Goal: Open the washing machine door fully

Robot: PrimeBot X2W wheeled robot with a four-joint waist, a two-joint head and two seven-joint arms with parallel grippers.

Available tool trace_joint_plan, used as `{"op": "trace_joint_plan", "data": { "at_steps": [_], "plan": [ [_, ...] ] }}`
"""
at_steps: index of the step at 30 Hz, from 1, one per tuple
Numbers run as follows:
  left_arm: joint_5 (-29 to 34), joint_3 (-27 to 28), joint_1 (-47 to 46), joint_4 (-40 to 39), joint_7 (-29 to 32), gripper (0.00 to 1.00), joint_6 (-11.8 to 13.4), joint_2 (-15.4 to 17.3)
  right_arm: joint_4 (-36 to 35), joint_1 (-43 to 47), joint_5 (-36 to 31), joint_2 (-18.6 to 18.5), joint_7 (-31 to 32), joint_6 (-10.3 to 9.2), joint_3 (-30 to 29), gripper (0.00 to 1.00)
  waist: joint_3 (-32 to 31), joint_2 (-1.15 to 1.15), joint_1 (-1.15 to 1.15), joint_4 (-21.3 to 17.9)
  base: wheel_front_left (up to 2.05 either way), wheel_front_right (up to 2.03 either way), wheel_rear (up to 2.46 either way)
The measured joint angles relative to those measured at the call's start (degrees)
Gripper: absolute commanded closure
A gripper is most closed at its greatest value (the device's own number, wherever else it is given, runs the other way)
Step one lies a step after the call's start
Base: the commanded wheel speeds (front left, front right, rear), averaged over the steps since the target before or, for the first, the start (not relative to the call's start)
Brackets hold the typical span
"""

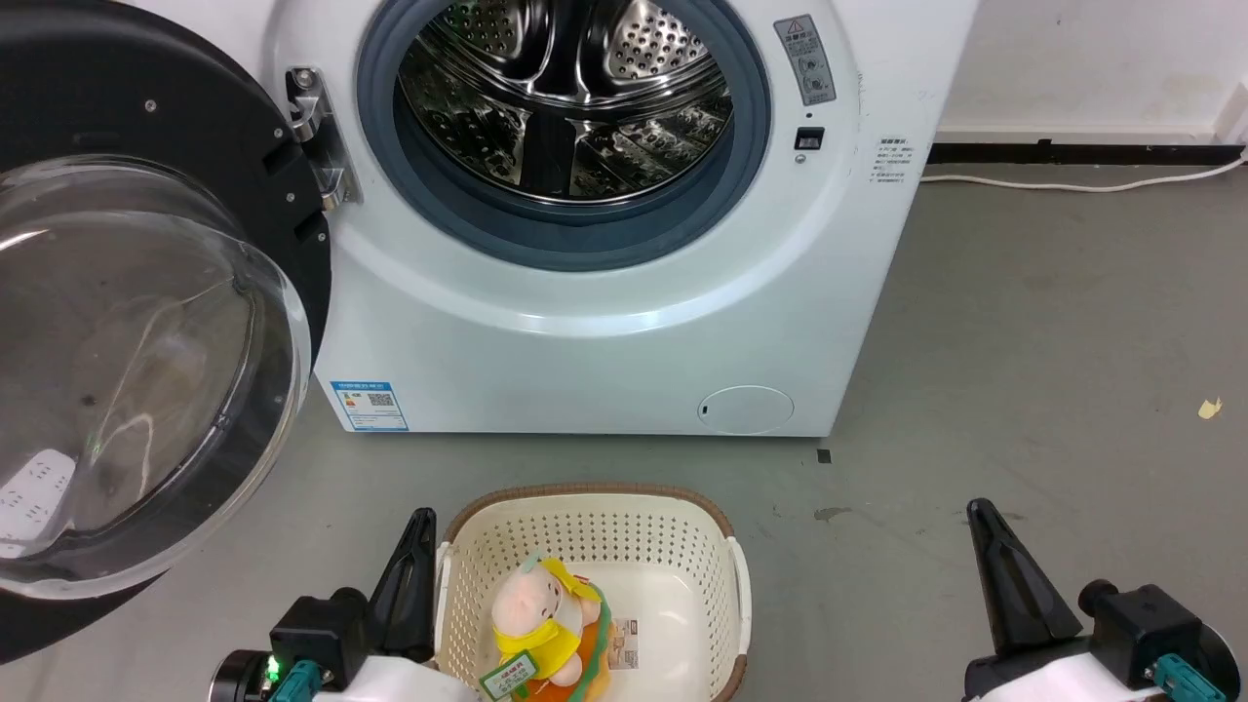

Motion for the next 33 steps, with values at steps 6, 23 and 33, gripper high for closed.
{"op": "trace_joint_plan", "data": {
  "at_steps": [6, 23, 33],
  "plan": [
    [0.58, 0.21, -0.01, -0.24, 0.70, 1.00, 0.16, 0.00, -0.12, -0.04, -0.03, 0.00, 0.87, 0.00, -0.01, 1.00, -0.10, 0.00, 0.00, 0.00, 0.00, 0.00, 0.00],
    [2.09, 1.27, -0.04, -1.26, 3.05, 1.00, 0.44, 0.00, -0.64, -0.28, -1.02, 0.00, 2.97, 0.00, -0.02, 1.00, -0.41, 0.00, 0.00, 0.00, 0.00, 0.00, 0.00],
    [2.93, 1.71, -0.06, -1.86, 4.25, 1.00, 0.69, 0.00, -0.80, -0.36, -1.53, 0.00, 4.30, 0.00, -0.01, 1.00, -0.57, 0.00, 0.00, 0.00, 0.00, 0.00, 0.00]
  ]
}}
